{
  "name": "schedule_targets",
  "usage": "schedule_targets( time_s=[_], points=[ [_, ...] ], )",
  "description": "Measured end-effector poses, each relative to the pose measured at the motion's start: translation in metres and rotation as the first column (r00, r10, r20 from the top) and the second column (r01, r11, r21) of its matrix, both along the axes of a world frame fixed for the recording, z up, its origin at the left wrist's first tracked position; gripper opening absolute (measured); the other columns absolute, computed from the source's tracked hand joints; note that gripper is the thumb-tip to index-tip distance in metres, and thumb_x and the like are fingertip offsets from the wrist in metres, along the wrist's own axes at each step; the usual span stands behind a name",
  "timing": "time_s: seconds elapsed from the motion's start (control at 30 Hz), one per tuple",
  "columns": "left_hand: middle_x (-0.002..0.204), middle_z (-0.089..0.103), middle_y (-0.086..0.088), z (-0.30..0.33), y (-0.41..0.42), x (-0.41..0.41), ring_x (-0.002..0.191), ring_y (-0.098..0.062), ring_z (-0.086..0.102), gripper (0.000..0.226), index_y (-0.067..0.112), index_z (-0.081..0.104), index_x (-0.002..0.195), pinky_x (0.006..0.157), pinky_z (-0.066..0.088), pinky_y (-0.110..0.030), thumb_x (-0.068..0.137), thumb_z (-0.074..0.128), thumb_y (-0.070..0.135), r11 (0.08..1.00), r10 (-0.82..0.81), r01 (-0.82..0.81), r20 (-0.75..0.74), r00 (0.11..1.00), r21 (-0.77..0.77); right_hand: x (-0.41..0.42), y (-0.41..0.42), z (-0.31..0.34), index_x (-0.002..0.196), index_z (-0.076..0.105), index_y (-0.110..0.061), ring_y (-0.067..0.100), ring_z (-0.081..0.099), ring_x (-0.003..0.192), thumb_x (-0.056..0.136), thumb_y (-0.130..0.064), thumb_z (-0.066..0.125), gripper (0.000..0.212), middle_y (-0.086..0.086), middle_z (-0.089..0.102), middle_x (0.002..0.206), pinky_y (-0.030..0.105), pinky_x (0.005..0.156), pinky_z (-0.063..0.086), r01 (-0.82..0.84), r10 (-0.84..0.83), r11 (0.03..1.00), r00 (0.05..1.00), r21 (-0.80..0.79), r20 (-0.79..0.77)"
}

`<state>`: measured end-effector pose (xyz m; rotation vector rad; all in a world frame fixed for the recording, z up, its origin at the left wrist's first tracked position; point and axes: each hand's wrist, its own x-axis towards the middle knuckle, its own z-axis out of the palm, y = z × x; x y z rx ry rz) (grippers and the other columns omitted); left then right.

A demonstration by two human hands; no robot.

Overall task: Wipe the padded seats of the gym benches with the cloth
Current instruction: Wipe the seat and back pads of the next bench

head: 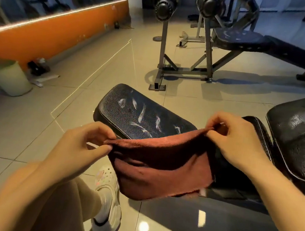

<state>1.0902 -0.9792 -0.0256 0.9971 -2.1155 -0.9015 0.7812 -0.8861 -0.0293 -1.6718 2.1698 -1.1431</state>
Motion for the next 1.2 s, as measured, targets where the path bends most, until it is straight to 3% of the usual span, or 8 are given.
schedule_targets(
  time_s=[0.13,0.23,0.43,0.5,0.67,0.9,1.07,1.2],
  points=[
    [0.080,0.065,0.021,0.000,-0.014,0.002,0.075,-0.003,0.063,0.013,0.045,0.057,0.084,0.066,0.057,-0.038,0.074,0.056,0.038,0.936,0.215,-0.087,0.361,0.907,-0.340,0.053,-0.066,-0.045,0.137,0.045,-0.020,0.021,0.048,0.124,0.094,-0.018,0.060,0.045,0.003,0.037,0.143,0.022,0.098,0.038,0.113,-0.124,0.992,0.967,0.063,0.222],
    [0.088,0.063,0.013,0.005,-0.025,0.001,0.078,-0.009,0.057,0.028,0.034,0.061,0.094,0.065,0.051,-0.034,0.081,0.048,0.054,0.864,0.312,-0.111,0.349,0.883,-0.491,0.092,-0.077,-0.089,0.157,0.007,-0.017,0.020,0.009,0.150,0.102,-0.047,0.025,0.064,0.005,0.004,0.165,0.034,0.122,0.007,0.137,-0.191,0.944,0.969,0.300,0.156],
    [0.121,0.059,-0.006,0.010,-0.108,-0.041,0.116,-0.022,0.050,0.049,0.013,0.063,0.115,0.102,0.036,-0.038,0.093,0.040,0.050,0.826,0.233,-0.039,0.276,0.933,-0.563,0.094,-0.054,-0.112,0.153,-0.010,-0.027,0.010,-0.011,0.149,0.083,-0.064,-0.014,0.079,-0.005,-0.013,0.163,0.026,0.115,-0.014,0.171,-0.200,0.926,0.978,0.336,0.054],
    [0.127,0.055,-0.002,0.002,-0.124,-0.053,0.123,-0.016,0.045,0.053,0.014,0.060,0.122,0.108,0.027,-0.021,0.093,0.038,0.052,0.875,0.155,-0.039,0.203,0.967,-0.483,0.090,-0.047,-0.116,0.152,-0.012,-0.029,0.010,-0.013,0.149,0.075,-0.066,-0.012,0.086,-0.007,-0.014,0.162,0.029,0.118,-0.012,0.196,-0.251,0.895,0.964,0.401,0.088],
    [0.132,0.046,0.010,-0.007,-0.132,-0.053,0.132,-0.006,0.034,0.042,0.030,0.051,0.125,0.106,0.017,-0.007,0.093,0.034,0.051,0.891,0.068,-0.011,0.110,0.992,-0.453,0.041,-0.078,-0.133,0.155,-0.005,-0.024,0.012,-0.009,0.150,0.078,-0.069,0.000,0.089,-0.002,-0.010,0.164,0.031,0.122,-0.006,0.162,-0.269,0.896,0.939,0.415,0.216],
    [0.130,0.049,0.010,-0.008,-0.129,-0.053,0.129,-0.004,0.038,0.047,0.021,0.056,0.125,0.104,0.021,-0.006,0.094,0.033,0.047,0.891,0.103,-0.077,0.035,0.994,-0.447,0.041,-0.124,-0.115,0.156,0.000,-0.019,0.014,-0.007,0.151,0.101,-0.053,0.014,0.066,0.002,-0.005,0.165,0.037,0.122,-0.005,0.095,-0.137,0.923,0.987,0.372,0.087],
    [0.123,0.051,0.009,-0.007,-0.123,-0.055,0.116,0.003,0.039,0.053,0.010,0.059,0.124,0.097,0.022,-0.003,0.095,0.031,0.044,0.872,0.118,-0.089,0.030,0.993,-0.481,0.107,-0.115,-0.078,0.155,-0.007,-0.026,0.006,-0.018,0.147,0.088,-0.067,0.004,0.079,-0.010,-0.016,0.160,0.027,0.118,-0.015,-0.172,0.167,0.970,0.985,0.169,0.048],
    [0.123,0.051,0.007,-0.006,-0.123,-0.053,0.113,0.003,0.038,0.054,0.010,0.057,0.127,0.096,0.021,-0.002,0.095,0.028,0.044,0.881,0.098,-0.056,0.066,0.993,-0.470,0.106,-0.083,-0.093,0.149,-0.015,-0.034,-0.002,-0.022,0.143,0.079,-0.078,-0.008,0.083,-0.019,-0.024,0.153,0.020,0.114,-0.017,-0.139,0.135,0.979,0.990,0.148,0.037]
  ],
)
